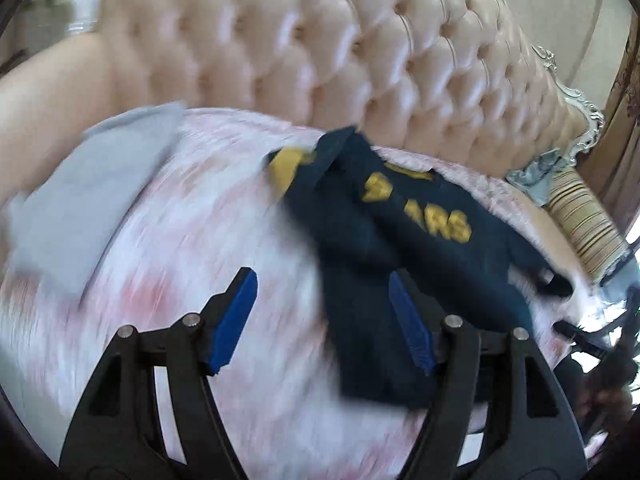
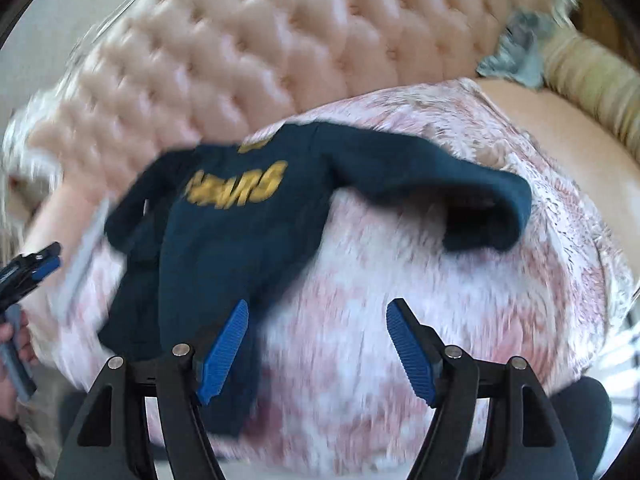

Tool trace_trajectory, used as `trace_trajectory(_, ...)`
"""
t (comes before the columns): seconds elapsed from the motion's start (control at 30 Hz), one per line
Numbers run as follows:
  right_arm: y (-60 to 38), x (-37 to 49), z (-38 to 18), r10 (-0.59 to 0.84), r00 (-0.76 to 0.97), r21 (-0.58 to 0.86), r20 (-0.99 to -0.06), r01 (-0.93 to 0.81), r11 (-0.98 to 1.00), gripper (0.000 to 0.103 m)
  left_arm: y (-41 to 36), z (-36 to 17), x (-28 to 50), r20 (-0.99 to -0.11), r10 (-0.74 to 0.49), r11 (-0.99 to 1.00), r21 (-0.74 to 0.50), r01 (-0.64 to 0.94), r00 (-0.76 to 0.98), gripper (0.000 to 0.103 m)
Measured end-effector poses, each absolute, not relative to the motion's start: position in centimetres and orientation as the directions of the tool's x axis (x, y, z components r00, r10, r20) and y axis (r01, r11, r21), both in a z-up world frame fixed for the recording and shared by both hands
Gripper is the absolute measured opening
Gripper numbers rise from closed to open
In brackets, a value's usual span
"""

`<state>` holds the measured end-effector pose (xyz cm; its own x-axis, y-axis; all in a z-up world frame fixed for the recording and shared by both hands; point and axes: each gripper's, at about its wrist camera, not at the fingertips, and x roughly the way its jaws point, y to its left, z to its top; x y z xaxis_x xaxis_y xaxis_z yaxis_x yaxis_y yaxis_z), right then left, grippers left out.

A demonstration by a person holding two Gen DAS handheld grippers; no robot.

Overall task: Fold clothes
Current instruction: 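Lower the sweatshirt onto the bed and open both grippers, then grasp the sweatshirt hem with the right gripper and pull it flat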

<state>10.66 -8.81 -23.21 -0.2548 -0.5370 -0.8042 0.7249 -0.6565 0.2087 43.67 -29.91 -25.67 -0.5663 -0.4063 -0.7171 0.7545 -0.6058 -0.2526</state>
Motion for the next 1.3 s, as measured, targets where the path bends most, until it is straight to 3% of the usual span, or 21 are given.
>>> trace_trajectory(0.2, -9.4, 17.5, -23.6, -0.483, -0.31, -0.072, -0.819, 0.89, -0.45, 0.073, -21.6, -29.1, 42.6, -0.752, -0.409, -0.768, -0.022, 0.639, -0.517, 0.067)
trace_trajectory(0.37, -9.3, 18.8, -23.5, -0.461, -0.351, -0.161, -0.815, 0.902, -0.401, 0.073, -21.9, -30.4, 39.2, -0.74, -0.504, -0.778, 0.165, 0.607, -0.445, 0.057)
trace_trajectory(0.43, -9.0, 18.7, -23.1, -0.465, -0.355, -0.168, -0.811, 0.903, -0.396, 0.074, -22.3, -31.6, 37.8, -0.75, -0.542, -0.774, 0.27, 0.573, -0.378, 0.043)
trace_trajectory(0.5, -8.8, 18.5, -23.0, -0.462, -0.362, -0.17, -0.809, 0.898, -0.406, 0.077, -23.4, -32.9, 36.4, -0.769, -0.55, -0.768, 0.312, 0.559, -0.326, 0.041)
trace_trajectory(0.6, -8.3, 18.2, -23.3, -0.457, -0.35, -0.14, -0.818, 0.891, -0.432, 0.078, -24.6, -32.9, 35.7, -0.782, -0.52, -0.775, 0.263, 0.575, -0.343, 0.009)
trace_trajectory(0.63, -8.2, 18.2, -23.4, -0.456, -0.343, -0.128, -0.821, 0.89, -0.438, 0.078, -25.0, -32.4, 35.6, -0.781, -0.518, -0.766, 0.243, 0.595, -0.348, 0.006)
trace_trajectory(0.83, -8.7, 18.8, -24.4, -0.485, -0.281, -0.059, -0.828, 0.904, -0.423, 0.078, -25.2, -27.5, 36.7, -0.765, -0.484, -0.738, 0.095, 0.669, -0.425, 0.005)
trace_trajectory(1.17, -11.4, 19.9, -26.8, -0.515, -0.267, -0.058, -0.815, 0.921, -0.386, 0.078, -24.5, -25.1, 36.0, -0.757, -0.494, -0.737, 0.104, 0.668, -0.427, 0.005)
trace_trajectory(1.2, -11.6, 19.6, -26.9, -0.526, -0.255, -0.034, -0.812, 0.919, -0.394, 0.076, -24.5, -25.1, 36.1, -0.759, -0.492, -0.736, 0.1, 0.67, -0.427, 0.005)
trace_trajectory(1.3, -11.7, 17.7, -26.5, -0.53, -0.268, 0.019, -0.805, 0.88, -0.474, 0.007, -24.7, -24.8, 36.6, -0.764, -0.48, -0.729, 0.073, 0.681, -0.431, 0.005)
